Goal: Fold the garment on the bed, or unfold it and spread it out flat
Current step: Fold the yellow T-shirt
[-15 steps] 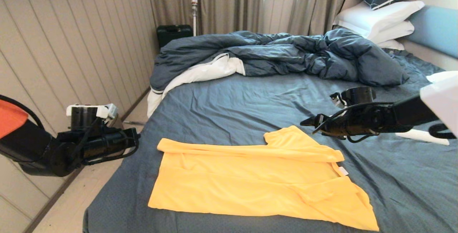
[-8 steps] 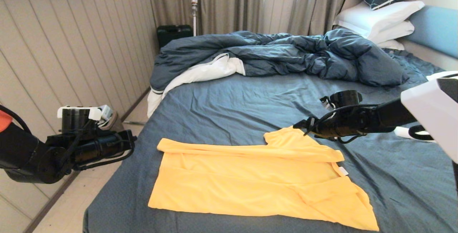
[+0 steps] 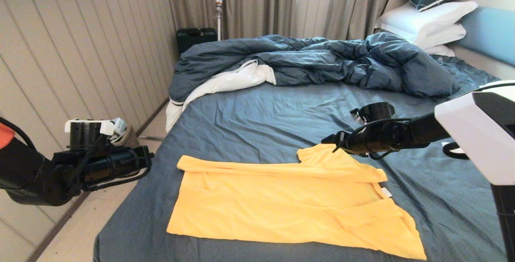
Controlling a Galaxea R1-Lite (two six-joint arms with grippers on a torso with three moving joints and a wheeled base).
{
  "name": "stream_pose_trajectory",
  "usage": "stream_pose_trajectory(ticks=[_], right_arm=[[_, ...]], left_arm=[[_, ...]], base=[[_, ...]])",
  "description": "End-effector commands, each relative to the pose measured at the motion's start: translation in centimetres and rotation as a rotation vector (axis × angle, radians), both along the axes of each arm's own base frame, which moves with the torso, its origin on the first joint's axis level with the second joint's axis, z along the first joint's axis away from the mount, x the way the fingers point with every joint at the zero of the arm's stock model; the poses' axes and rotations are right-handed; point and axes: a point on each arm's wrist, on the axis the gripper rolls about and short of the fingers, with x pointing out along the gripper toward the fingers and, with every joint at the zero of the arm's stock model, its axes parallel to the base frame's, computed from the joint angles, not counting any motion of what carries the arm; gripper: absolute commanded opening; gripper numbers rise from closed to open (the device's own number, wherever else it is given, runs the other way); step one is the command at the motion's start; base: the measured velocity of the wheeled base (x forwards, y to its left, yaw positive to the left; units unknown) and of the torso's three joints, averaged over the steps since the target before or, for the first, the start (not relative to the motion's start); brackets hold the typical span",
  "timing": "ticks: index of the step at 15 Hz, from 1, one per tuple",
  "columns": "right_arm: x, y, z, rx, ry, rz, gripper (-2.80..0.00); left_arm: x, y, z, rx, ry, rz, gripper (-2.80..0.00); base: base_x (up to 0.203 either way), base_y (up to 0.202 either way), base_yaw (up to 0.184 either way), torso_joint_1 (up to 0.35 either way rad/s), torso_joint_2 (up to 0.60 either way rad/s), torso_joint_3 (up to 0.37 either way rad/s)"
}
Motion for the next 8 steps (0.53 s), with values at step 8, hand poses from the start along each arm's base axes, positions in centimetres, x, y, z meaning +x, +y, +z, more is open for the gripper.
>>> stream_pose_trajectory(ticks=[8], right_arm=[[0.74, 0.78, -1.08, 0.004, 0.016, 0.003, 0.00]], left_arm=[[0.02, -0.02, -0.19, -0.004, 0.004, 0.000, -2.80]], base=[[0.000, 0.000, 0.000, 0.000, 0.00, 0.000]])
